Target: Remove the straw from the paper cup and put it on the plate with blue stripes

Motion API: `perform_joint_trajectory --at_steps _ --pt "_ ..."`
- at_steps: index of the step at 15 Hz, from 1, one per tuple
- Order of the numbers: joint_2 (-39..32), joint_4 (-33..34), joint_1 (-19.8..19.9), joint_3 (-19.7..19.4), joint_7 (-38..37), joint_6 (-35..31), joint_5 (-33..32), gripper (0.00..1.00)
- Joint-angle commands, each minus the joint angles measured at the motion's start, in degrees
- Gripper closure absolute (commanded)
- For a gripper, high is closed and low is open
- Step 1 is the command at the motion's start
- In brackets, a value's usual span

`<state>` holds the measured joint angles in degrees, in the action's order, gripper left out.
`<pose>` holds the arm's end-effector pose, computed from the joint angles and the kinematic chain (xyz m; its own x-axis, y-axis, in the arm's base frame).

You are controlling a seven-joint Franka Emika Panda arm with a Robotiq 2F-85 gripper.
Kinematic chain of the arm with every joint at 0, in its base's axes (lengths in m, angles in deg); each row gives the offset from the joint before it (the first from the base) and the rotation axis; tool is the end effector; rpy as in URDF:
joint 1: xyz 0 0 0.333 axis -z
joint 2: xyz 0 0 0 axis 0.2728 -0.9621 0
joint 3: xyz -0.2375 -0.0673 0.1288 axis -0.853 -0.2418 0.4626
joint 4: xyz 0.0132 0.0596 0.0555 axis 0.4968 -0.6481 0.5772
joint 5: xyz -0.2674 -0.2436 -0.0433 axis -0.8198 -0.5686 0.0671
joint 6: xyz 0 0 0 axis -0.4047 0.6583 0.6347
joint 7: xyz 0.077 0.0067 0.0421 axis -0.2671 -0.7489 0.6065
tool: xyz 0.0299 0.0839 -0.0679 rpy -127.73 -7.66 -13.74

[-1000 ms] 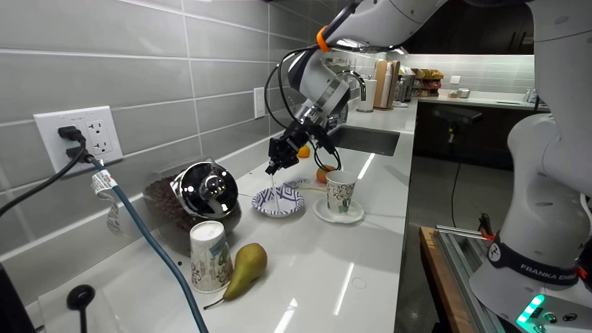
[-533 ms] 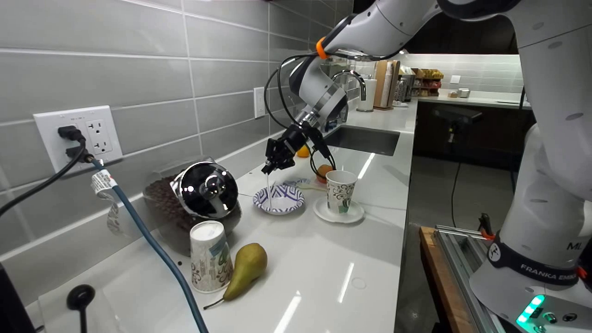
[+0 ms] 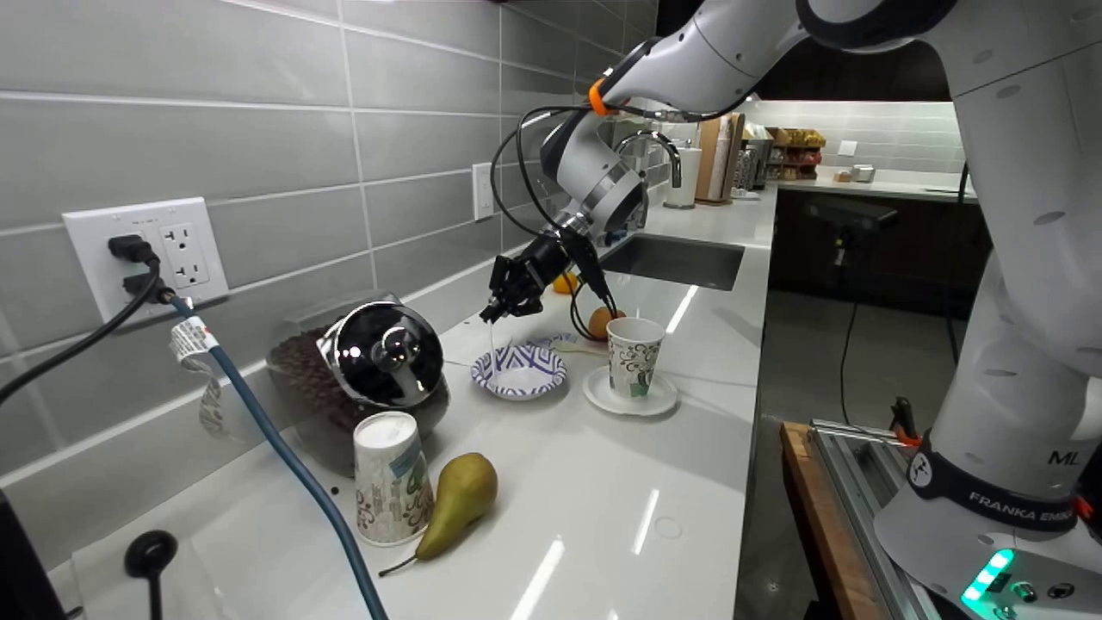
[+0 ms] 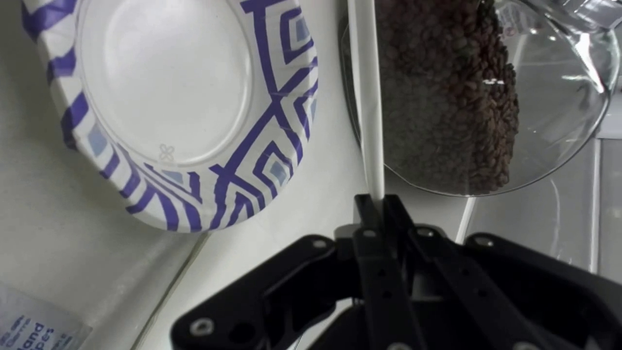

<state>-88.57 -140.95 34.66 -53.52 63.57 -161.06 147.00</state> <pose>0.5183 -0.2428 0.2354 0.7790 -0.6236 -0.0663 -0.4021 -0.4155 -0.8159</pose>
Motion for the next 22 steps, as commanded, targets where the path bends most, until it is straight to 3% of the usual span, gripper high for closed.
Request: perform_joint_trajectory --at_steps 1,21,22 --pt "-2.3 2.3 1.5 0.9 0.4 3.3 1.4 0.98" --pt "-3.1 1.2 1.0 -0.6 -3.4 4.8 -4.2 0.98" --pt "-3.1 1.2 0.8 -0.8 -3.6 4.3 -5.0 0.85"
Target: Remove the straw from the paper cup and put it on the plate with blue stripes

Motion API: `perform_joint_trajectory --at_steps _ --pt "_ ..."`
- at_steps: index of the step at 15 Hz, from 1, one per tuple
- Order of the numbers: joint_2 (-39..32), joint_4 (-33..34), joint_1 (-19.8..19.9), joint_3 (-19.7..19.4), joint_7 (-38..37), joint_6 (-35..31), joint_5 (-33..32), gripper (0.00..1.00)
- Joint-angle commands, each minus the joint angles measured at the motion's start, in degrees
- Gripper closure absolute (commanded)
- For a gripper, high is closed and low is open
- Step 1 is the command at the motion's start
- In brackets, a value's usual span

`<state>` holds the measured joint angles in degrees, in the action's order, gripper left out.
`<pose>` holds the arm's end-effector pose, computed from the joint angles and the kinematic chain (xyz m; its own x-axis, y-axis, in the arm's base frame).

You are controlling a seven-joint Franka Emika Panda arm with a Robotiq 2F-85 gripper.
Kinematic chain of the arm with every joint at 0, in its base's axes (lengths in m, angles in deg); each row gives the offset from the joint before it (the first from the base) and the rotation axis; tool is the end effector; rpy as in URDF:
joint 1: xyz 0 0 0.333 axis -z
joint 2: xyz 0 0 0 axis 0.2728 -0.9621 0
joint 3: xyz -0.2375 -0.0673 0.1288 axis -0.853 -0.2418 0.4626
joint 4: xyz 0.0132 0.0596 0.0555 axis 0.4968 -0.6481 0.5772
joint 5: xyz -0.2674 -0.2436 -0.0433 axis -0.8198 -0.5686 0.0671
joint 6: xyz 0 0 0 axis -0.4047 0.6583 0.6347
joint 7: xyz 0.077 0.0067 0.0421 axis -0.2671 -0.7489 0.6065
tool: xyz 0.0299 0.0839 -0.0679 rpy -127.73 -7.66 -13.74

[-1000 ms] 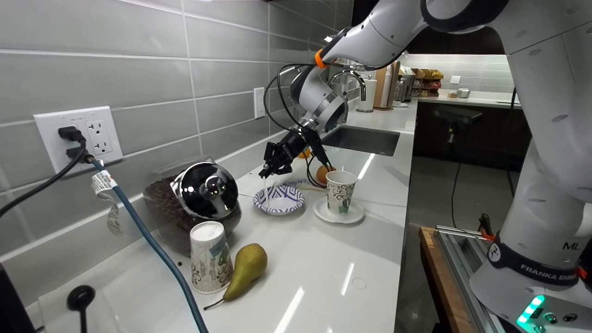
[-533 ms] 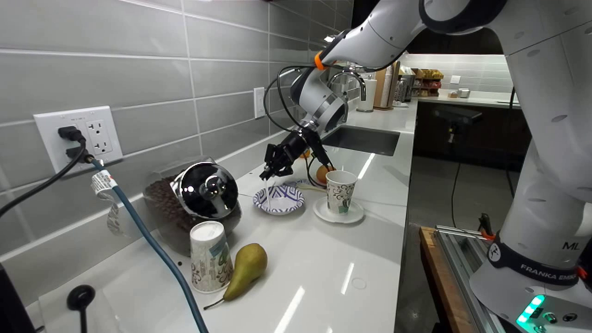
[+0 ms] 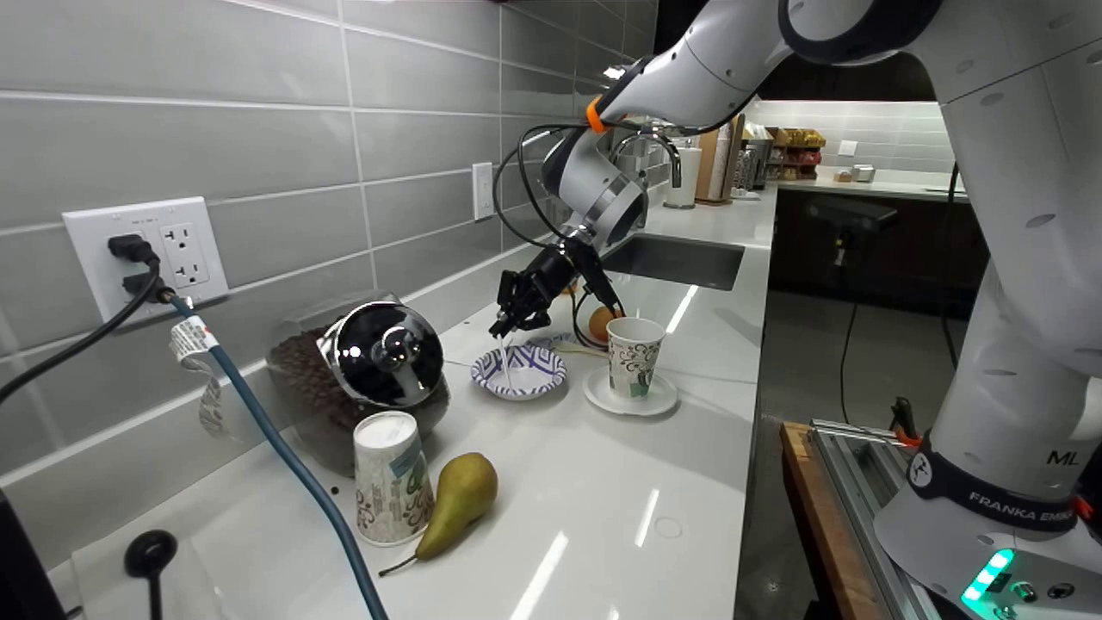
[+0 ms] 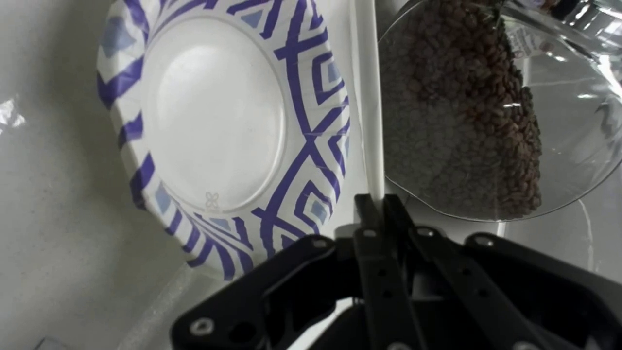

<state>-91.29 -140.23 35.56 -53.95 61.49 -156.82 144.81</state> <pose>0.5089 -0.2440 0.2127 0.7892 -0.5925 -0.1615 -0.4501 -0.3790 -0.8086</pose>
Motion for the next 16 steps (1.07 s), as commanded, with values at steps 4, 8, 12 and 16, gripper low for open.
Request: perform_joint_trajectory --at_steps 4,8,12,16 --pt "0.2 0.2 0.0 -0.5 -2.3 -0.3 -6.1 0.46" --pt "3.0 -1.2 -0.6 -1.0 -2.5 -1.8 -10.7 0.19" --pt "11.1 -4.6 -2.6 -0.9 -1.4 -5.2 -18.3 0.0" --pt "19.1 -8.4 -6.0 0.1 -3.7 -12.7 -27.4 0.0"
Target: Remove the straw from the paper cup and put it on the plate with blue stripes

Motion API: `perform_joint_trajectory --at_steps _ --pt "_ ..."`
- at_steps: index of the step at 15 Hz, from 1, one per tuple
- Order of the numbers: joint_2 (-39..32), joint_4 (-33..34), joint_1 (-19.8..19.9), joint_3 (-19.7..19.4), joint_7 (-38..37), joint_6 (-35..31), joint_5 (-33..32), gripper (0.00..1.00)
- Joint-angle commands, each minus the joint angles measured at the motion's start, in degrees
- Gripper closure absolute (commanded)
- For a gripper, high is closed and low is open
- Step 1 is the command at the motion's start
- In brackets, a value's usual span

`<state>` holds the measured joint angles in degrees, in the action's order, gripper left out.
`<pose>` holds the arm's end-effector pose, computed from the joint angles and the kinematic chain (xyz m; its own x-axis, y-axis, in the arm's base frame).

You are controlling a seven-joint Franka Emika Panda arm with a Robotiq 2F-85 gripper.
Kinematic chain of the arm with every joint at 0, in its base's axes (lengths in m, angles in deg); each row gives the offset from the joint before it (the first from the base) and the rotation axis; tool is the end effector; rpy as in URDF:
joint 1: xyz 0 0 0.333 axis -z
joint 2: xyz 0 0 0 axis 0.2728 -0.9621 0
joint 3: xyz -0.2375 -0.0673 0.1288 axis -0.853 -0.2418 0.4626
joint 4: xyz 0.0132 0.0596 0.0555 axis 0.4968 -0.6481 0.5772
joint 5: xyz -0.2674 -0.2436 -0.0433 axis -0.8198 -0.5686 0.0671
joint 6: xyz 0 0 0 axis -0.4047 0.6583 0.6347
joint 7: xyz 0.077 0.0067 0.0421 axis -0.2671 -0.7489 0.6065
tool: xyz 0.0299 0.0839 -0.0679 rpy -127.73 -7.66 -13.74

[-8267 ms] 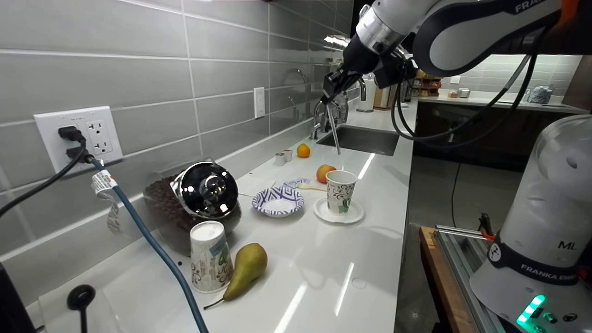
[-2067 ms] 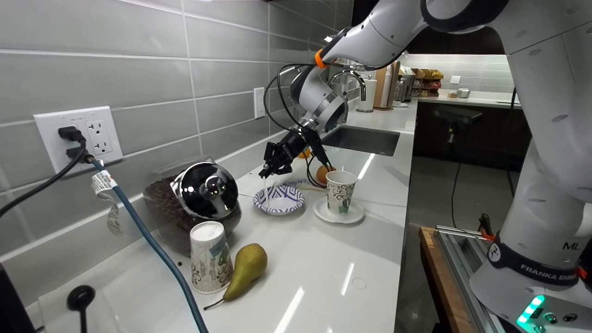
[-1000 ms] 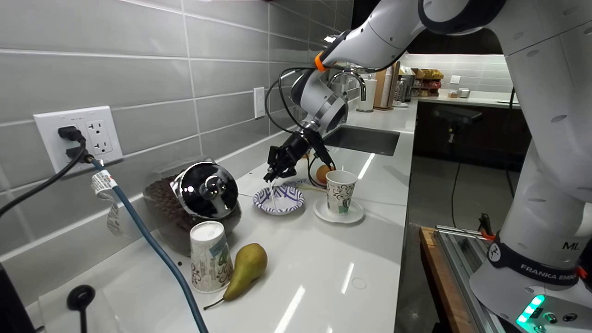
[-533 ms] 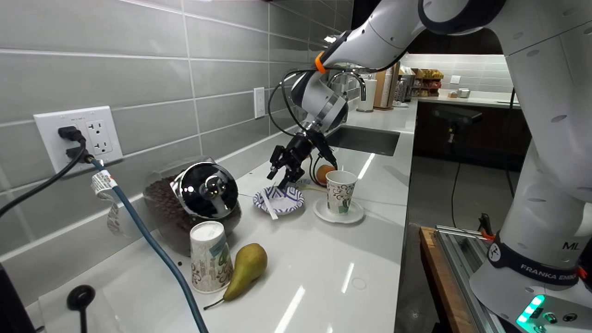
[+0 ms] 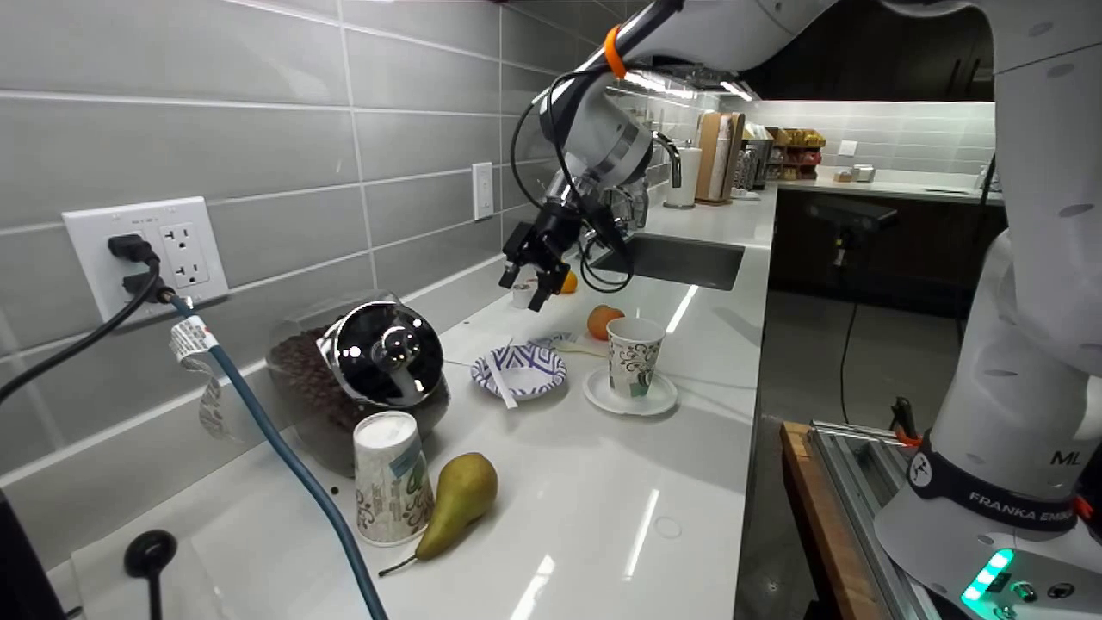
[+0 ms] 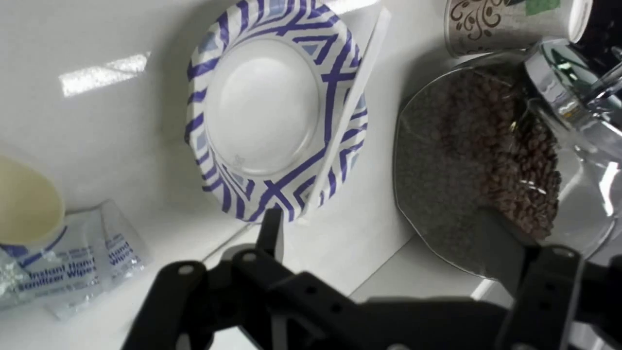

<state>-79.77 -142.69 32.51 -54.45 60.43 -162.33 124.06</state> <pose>0.5055 -0.2386 0.2954 0.9052 -0.4249 0.0101 -0.3241 -0.7052 -0.6306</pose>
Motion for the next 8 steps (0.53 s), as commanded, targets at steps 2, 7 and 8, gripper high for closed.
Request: perform_joint_trajectory --at_steps 2,7,8 --pt "12.3 -10.3 -4.9 1.8 -4.1 -13.8 -11.5 0.0" --pt "23.6 -24.8 -8.0 4.5 -10.4 -34.4 -23.3 0.0" --pt "26.2 -27.9 -8.3 4.9 -12.9 -38.0 -27.1 0.0"
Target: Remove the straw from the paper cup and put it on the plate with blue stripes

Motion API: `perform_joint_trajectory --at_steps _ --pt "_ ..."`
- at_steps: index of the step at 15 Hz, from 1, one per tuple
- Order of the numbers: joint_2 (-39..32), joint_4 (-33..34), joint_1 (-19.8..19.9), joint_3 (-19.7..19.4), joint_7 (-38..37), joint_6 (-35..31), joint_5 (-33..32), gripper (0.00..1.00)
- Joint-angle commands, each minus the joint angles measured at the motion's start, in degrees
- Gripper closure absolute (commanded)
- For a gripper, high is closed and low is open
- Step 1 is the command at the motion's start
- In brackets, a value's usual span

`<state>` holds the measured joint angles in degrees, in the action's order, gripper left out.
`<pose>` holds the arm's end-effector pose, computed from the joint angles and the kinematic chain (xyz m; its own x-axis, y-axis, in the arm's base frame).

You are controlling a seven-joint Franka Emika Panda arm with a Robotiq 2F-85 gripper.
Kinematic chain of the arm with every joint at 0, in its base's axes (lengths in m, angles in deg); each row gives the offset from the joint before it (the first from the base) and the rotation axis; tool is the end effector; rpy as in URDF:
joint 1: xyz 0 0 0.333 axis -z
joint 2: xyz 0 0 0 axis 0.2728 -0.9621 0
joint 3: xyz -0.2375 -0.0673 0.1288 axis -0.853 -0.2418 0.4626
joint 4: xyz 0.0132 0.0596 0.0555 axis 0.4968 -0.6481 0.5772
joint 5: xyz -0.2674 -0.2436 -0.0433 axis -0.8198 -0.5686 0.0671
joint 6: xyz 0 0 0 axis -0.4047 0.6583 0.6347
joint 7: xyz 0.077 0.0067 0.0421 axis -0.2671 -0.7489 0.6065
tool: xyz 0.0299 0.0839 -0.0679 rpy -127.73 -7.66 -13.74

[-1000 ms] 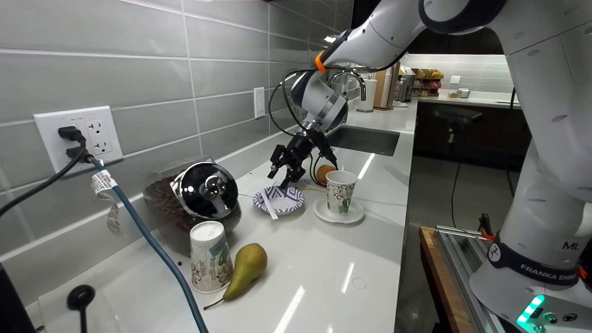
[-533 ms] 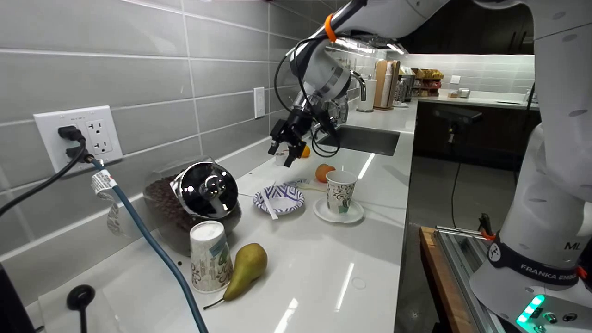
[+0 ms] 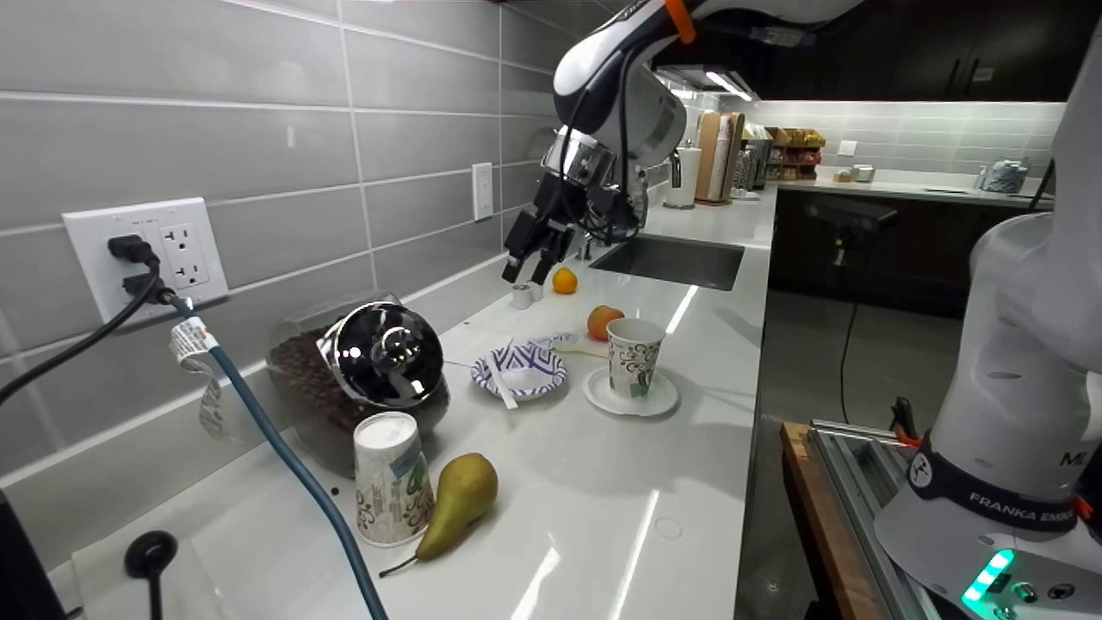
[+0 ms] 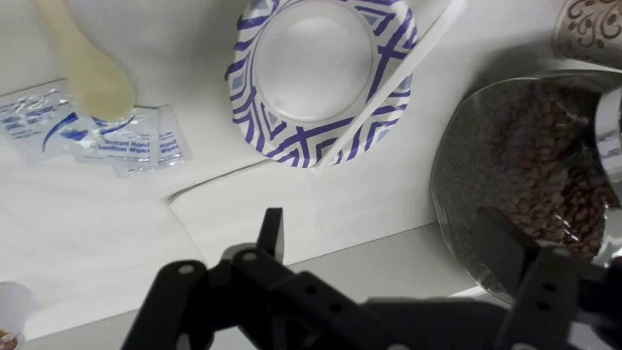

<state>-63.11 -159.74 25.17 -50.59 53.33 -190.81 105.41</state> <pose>0.4898 -0.1745 0.3532 0.9021 -0.3086 0.3017 -0.2253 -0.9330 -0.2805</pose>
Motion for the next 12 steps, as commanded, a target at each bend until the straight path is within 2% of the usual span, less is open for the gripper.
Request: perform_joint_trajectory --at_steps 1,2,3,4,5,6,7,8,9,10,12 --pt "13.0 -14.1 -0.6 1.6 -9.7 -12.3 -14.0 0.0" --pt "14.2 -16.4 2.7 4.3 -11.9 -15.0 -18.4 0.0" --pt "15.8 -17.7 9.1 9.5 -14.2 -15.3 -23.0 0.0" --pt "19.1 -18.9 13.6 13.0 -17.4 -12.7 -27.6 0.0" --pt "23.3 -19.3 13.3 12.7 -21.8 -8.4 -32.1 0.0" --pt "26.0 -18.9 8.0 7.9 -21.5 -3.5 -31.6 0.0" --pt "28.2 -18.9 2.5 4.2 -15.5 1.6 -22.4 0.0" --pt "32.0 -18.2 0.2 1.8 -13.6 6.0 -19.6 0.0" --pt "24.0 -16.6 3.1 3.9 -18.1 -0.8 -26.2 0.0" --pt "26.4 -16.7 1.6 2.7 -17.6 1.0 -25.6 0.0" --pt "26.8 -16.9 1.5 2.3 -17.9 0.9 -26.1 0.0"
